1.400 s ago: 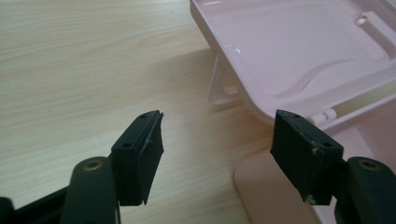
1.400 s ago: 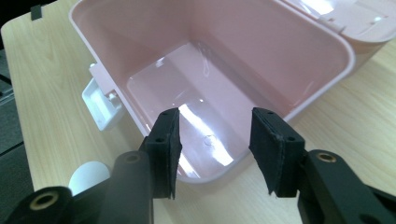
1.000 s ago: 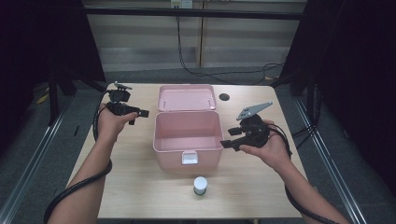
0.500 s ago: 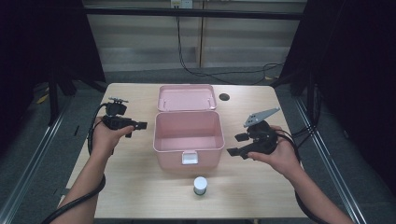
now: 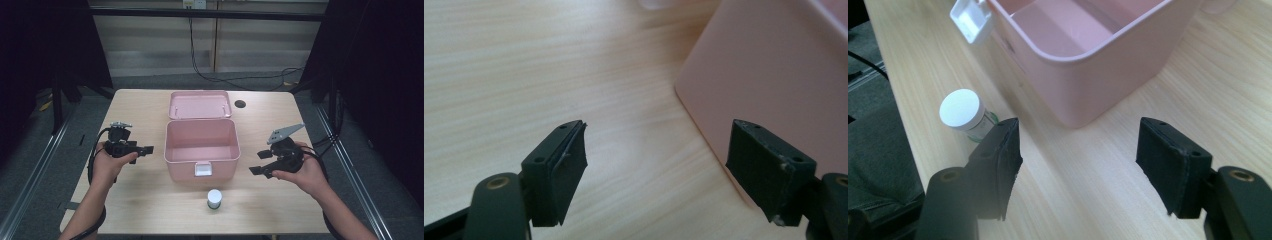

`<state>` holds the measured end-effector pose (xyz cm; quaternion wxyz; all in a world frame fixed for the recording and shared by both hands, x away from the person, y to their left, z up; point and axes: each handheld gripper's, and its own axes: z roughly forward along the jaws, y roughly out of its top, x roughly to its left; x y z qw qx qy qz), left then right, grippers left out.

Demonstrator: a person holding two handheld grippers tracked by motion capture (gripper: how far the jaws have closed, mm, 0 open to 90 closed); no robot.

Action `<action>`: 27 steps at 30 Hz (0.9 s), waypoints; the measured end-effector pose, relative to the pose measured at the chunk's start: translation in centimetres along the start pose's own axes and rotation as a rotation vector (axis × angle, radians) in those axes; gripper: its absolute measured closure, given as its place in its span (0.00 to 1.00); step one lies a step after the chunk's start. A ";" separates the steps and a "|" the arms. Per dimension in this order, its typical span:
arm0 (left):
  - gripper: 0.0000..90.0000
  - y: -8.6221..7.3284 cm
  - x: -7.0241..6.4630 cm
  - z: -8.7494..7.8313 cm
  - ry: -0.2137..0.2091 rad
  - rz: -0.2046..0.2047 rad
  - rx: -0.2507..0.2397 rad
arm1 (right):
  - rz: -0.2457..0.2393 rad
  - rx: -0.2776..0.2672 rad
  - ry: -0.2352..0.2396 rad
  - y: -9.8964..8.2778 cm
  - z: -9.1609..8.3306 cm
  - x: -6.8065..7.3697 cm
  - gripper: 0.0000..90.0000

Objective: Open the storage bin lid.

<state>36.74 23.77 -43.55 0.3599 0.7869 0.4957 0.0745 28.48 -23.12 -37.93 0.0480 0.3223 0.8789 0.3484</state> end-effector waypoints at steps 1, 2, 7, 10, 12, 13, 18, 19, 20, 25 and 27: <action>0.26 -0.4 0.1 0.0 0.004 -0.002 -0.002 | -0.006 0.006 0.001 -0.2 0.1 0.0 0.38; 0.26 -0.7 0.1 0.1 0.002 -0.007 -0.006 | -0.006 0.006 0.001 -0.2 0.1 0.0 0.38; 0.26 -2.6 0.2 0.4 0.006 -0.003 -0.007 | -0.013 0.038 0.023 -0.6 0.4 0.3 0.38; 0.26 -3.6 0.3 0.7 0.014 0.009 -0.004 | -0.017 0.067 0.031 -1.0 0.8 0.5 0.37; 0.26 -4.2 0.3 0.9 0.009 0.004 -0.003 | -0.020 0.076 0.034 -1.1 1.0 0.6 0.37; 0.26 -4.4 0.4 1.0 0.004 0.007 -0.001 | -0.016 0.085 0.033 -1.2 1.0 0.7 0.37; 0.26 -5.3 0.5 1.4 0.020 0.023 -0.014 | -0.038 0.103 0.047 -1.5 1.8 1.1 0.36; 0.25 -5.5 0.6 1.5 0.027 0.028 -0.019 | -0.042 0.108 0.047 -1.5 1.8 1.2 0.36; 0.25 -5.7 0.6 1.7 0.027 0.033 -0.028 | -0.048 0.114 0.048 -1.5 2.0 1.3 0.36; 0.24 -6.6 0.4 2.4 0.031 0.056 -0.004 | -0.064 0.133 0.059 -1.3 2.7 1.8 0.36; 0.23 -6.8 0.2 2.6 0.036 0.061 -0.021 | -0.075 0.142 0.069 -1.2 3.1 2.0 0.36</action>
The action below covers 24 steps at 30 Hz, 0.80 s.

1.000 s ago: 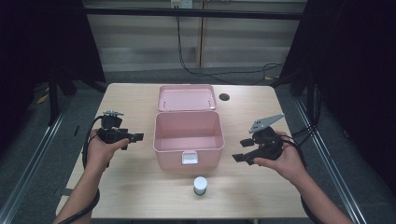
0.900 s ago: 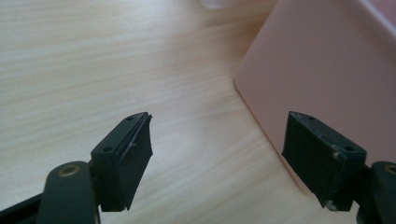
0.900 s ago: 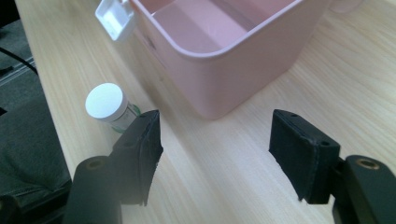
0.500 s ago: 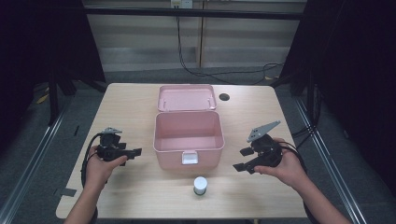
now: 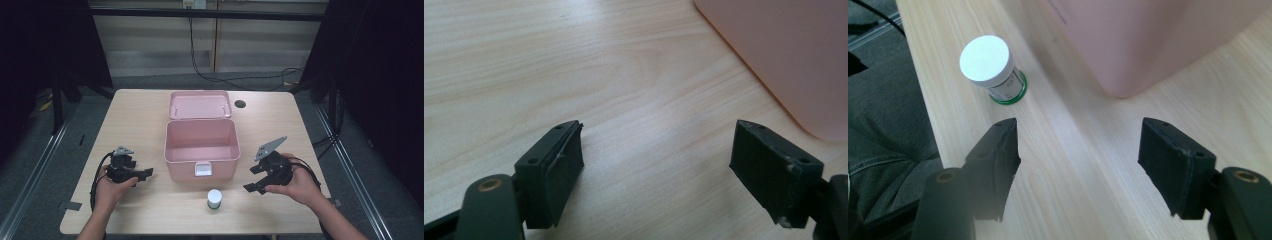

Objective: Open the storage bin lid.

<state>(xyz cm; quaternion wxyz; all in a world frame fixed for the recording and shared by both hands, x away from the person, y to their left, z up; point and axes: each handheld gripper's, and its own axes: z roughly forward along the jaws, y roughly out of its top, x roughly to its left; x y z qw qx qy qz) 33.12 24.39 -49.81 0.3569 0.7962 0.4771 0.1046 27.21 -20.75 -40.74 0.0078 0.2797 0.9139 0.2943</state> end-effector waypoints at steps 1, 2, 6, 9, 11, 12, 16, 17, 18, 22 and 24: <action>0.23 -0.1 0.0 0.0 -0.002 0.007 -0.003 | -0.006 0.005 0.000 0.1 0.1 0.1 0.36; 0.22 -0.1 0.1 0.1 0.002 0.016 -0.014 | -0.008 0.008 0.000 0.2 0.3 0.2 0.36; 0.20 -0.8 -0.2 0.4 0.032 0.122 -0.047 | -0.029 0.013 0.021 0.6 0.8 0.7 0.36; 0.17 -1.1 -0.3 0.5 0.034 0.147 -0.061 | -0.050 0.030 0.029 0.8 1.5 1.0 0.36; 0.17 -1.2 -0.2 0.5 0.026 0.140 -0.070 | -0.063 0.044 0.033 1.0 1.8 1.3 0.36; 0.17 -1.2 -0.2 0.5 0.025 0.140 -0.069 | -0.056 0.051 0.034 1.1 1.9 1.4 0.36; 0.17 -1.2 -0.4 0.6 0.042 0.152 -0.065 | -0.075 0.055 0.042 1.4 2.2 1.5 0.35; 0.17 -1.2 -0.5 0.6 0.048 0.167 -0.058 | -0.068 0.061 0.046 1.5 2.2 1.6 0.35; 0.17 -1.2 -0.6 0.6 0.054 0.169 -0.059 | -0.072 0.058 0.049 1.6 2.4 1.6 0.35; 0.16 -1.2 -0.6 0.6 0.053 0.169 -0.058 | -0.086 0.085 0.050 2.0 2.9 1.7 0.36; 0.16 -1.2 -0.6 0.6 0.053 0.169 -0.058 | -0.093 0.102 0.051 2.1 3.2 1.8 0.36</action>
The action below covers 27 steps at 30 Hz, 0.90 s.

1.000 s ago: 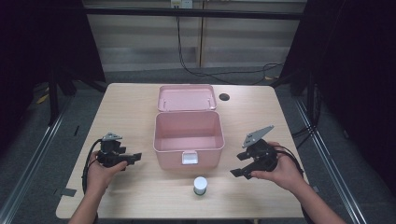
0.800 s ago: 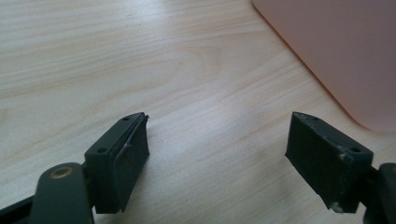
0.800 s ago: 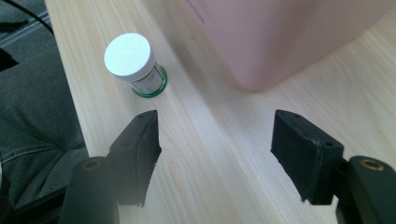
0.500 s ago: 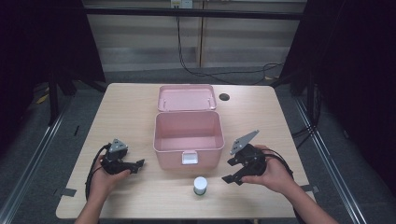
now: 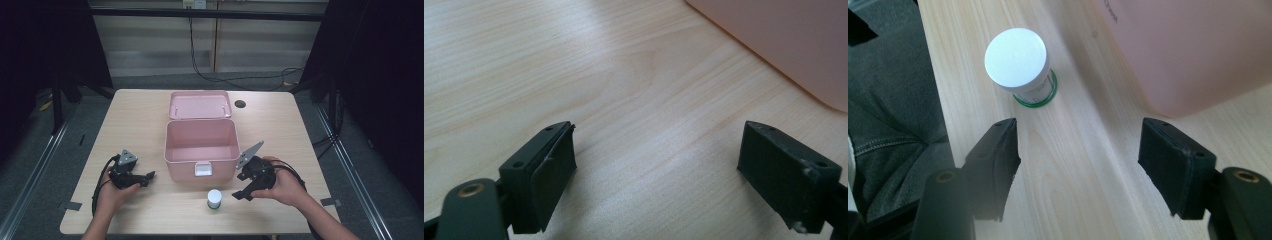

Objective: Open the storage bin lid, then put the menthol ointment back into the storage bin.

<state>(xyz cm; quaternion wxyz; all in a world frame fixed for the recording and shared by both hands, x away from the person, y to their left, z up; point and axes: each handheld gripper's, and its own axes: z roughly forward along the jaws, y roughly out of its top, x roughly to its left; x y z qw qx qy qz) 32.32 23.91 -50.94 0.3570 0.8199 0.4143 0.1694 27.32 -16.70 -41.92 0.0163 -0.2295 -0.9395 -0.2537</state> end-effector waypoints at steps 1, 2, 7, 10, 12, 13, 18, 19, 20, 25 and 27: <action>0.16 0.0 0.0 0.0 0.000 0.000 0.000 | -0.001 0.010 0.000 0.1 0.1 0.0 0.36; 0.16 0.0 0.0 0.0 0.000 0.000 0.000 | -0.016 0.014 -0.005 0.3 0.2 0.0 0.36; 0.16 0.0 0.0 0.0 -0.001 0.000 0.000 | -0.040 0.053 -0.011 1.3 0.5 0.4 0.36; 0.16 0.0 0.0 0.0 0.000 -0.001 -0.001 | -0.059 0.064 -0.004 1.8 0.8 0.6 0.36; 0.16 0.0 0.0 0.0 0.000 0.000 0.000 | -0.053 0.065 0.008 2.1 1.0 0.8 0.37; 0.16 0.0 0.0 0.0 0.000 0.000 0.000 | -0.057 0.072 0.009 2.2 1.1 0.9 0.37; 0.16 0.0 0.0 0.0 0.000 -0.001 0.000 | -0.080 0.107 0.029 2.6 1.8 1.4 0.37; 0.16 0.0 0.0 0.0 -0.001 -0.001 0.000 | -0.072 0.116 0.024 2.6 1.8 1.5 0.37; 0.16 0.0 0.0 0.0 -0.002 0.000 0.001 | -0.079 0.124 0.024 2.7 1.9 1.6 0.37; 0.16 0.0 0.0 0.0 -0.002 0.000 0.001 | -0.085 0.142 0.034 3.1 2.2 1.7 0.37; 0.16 0.0 0.0 0.0 -0.001 0.000 0.000 | -0.087 0.147 0.035 3.3 2.4 1.8 0.37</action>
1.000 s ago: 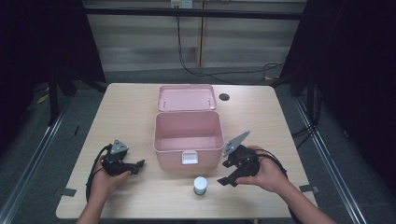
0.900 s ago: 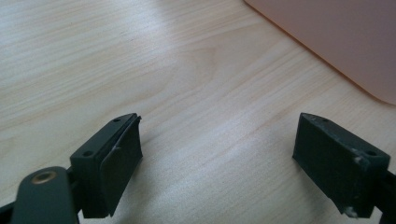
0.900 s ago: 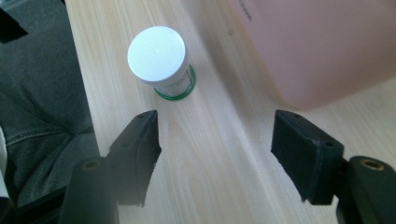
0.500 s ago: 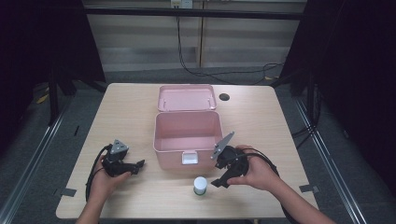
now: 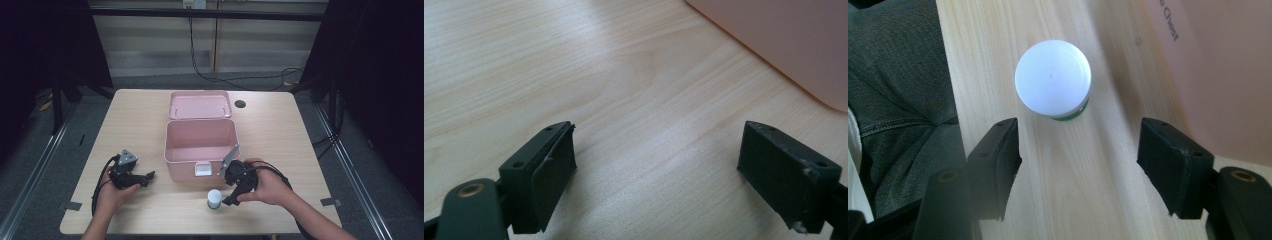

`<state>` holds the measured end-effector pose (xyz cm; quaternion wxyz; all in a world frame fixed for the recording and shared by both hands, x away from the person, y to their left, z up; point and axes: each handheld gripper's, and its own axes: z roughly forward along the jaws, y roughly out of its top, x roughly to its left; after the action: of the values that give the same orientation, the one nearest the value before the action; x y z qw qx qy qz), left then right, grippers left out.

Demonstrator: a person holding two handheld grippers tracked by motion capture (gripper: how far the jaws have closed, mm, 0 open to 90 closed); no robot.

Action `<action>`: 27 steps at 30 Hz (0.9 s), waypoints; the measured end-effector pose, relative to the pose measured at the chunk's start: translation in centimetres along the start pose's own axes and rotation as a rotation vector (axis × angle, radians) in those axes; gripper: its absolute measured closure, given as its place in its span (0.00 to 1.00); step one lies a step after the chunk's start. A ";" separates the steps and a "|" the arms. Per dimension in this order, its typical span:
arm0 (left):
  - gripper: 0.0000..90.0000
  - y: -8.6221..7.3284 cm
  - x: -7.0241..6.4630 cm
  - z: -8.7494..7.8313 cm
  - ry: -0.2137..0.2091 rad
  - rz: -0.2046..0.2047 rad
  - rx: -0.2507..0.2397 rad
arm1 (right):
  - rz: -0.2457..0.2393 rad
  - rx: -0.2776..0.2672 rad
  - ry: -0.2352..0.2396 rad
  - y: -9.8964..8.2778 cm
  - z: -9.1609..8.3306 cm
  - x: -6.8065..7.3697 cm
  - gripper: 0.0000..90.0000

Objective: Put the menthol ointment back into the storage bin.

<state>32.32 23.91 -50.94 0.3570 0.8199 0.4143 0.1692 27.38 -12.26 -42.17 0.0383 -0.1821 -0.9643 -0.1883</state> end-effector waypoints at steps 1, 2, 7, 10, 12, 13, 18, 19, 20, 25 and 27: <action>0.16 0.0 0.0 0.0 0.000 0.000 0.000 | -0.007 0.001 -0.002 0.1 0.1 0.0 0.37; 0.16 0.0 0.0 0.0 0.000 0.000 0.000 | 0.001 0.003 0.000 0.1 0.1 0.1 0.37; 0.16 0.0 0.0 0.0 0.000 0.000 0.000 | -0.024 0.028 0.001 0.5 0.7 0.2 0.37; 0.16 0.0 0.0 0.0 -0.002 0.000 0.000 | -0.035 0.025 0.007 0.8 0.8 0.1 0.37; 0.16 0.0 0.0 0.0 0.000 0.000 -0.001 | -0.028 0.036 0.005 1.0 0.9 0.3 0.37; 0.16 0.0 0.0 0.0 -0.001 0.000 0.000 | -0.038 0.037 0.008 1.1 1.0 0.2 0.37; 0.16 0.0 0.0 0.0 0.000 0.000 -0.001 | -0.051 0.057 0.007 1.4 1.5 0.4 0.37; 0.16 0.0 0.0 0.0 -0.002 0.000 0.001 | -0.050 0.061 0.012 1.5 1.6 0.5 0.37; 0.16 0.0 0.0 0.0 -0.001 0.000 0.001 | -0.061 0.061 0.007 1.6 1.8 0.5 0.37; 0.16 0.0 0.0 0.0 0.000 0.000 0.000 | -0.078 0.069 -0.001 2.2 2.0 0.7 0.40; 0.16 0.0 0.0 0.0 -0.002 0.001 0.001 | -0.085 0.075 0.002 2.4 2.1 0.9 0.44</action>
<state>32.33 23.92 -50.93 0.3567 0.8205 0.4138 0.1683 27.44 -9.09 -43.14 0.0379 -0.1393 -0.9775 -0.1536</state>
